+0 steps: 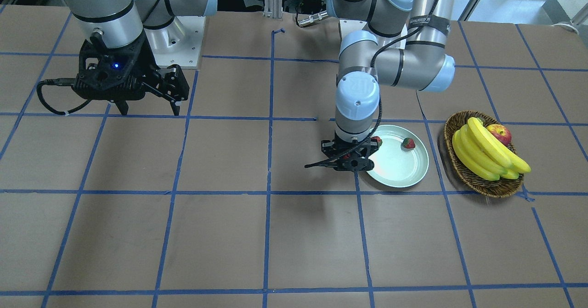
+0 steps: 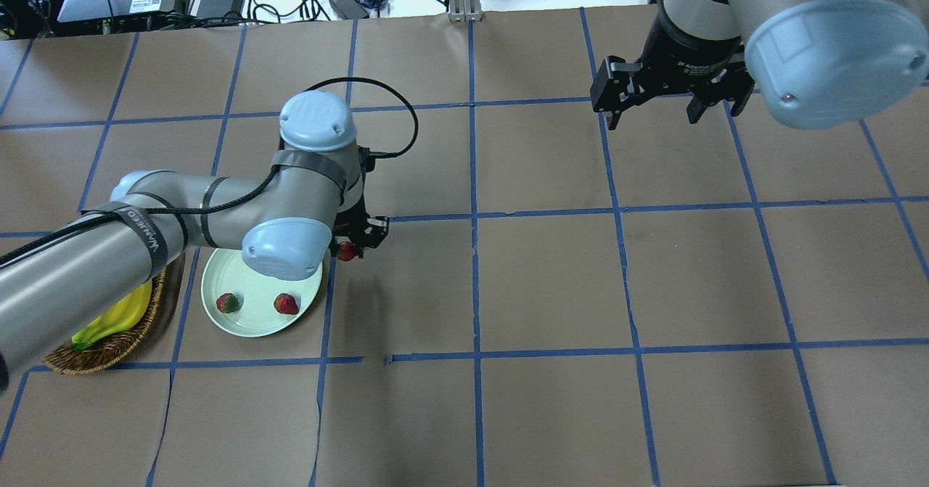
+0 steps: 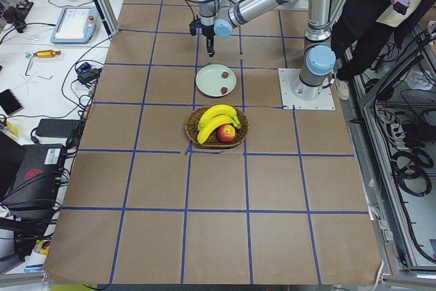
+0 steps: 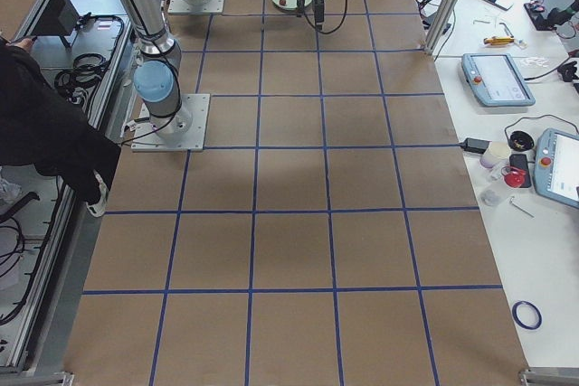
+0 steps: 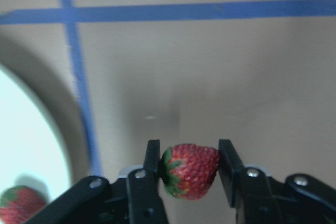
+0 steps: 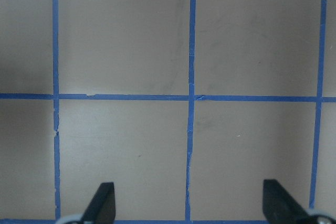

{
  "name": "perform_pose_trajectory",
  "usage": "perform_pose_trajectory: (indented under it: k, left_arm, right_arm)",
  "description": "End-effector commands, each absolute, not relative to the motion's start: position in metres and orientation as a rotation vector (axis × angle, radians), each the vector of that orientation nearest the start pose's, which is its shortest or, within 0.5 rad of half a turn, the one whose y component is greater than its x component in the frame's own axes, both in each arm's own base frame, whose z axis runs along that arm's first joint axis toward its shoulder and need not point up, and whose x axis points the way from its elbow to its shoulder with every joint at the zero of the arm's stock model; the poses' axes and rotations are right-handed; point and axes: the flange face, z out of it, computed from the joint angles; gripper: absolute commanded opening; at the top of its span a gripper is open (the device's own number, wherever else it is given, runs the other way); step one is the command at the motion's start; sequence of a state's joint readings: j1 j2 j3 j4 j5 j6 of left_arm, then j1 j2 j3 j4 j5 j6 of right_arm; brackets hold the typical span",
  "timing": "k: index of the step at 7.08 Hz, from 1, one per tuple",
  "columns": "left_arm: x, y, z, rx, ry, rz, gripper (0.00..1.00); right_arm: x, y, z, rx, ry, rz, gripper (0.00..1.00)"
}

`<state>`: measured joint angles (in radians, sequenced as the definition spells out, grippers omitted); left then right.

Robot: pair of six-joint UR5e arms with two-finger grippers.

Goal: Collect all strawberries into plate
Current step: 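Lower the last strawberry onto the plate and open the left gripper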

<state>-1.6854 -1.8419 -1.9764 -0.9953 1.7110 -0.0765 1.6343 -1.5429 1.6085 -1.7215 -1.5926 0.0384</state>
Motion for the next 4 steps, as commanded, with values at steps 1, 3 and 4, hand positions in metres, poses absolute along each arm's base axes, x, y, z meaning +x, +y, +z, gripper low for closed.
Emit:
perform_pose_trajectory:
  k: [1, 3, 4]
  left_arm:
    - [-0.104, -0.494, 0.231, 0.181, 2.992, 0.198, 0.34]
    - [-0.048, -0.473, 0.207, 0.175, 3.018, 0.314, 0.35]
    - [-0.049, -0.466, 0.199, 0.172, 3.025, 0.341, 0.47]
  right_arm:
    - [0.163, -0.502, 0.47, -0.037, 3.157, -0.135, 1.0]
    - [0.163, -0.502, 0.469, -0.035, 3.156, -0.13, 1.0]
    - [0.163, -0.502, 0.468, -0.037, 3.156, -0.13, 1.0]
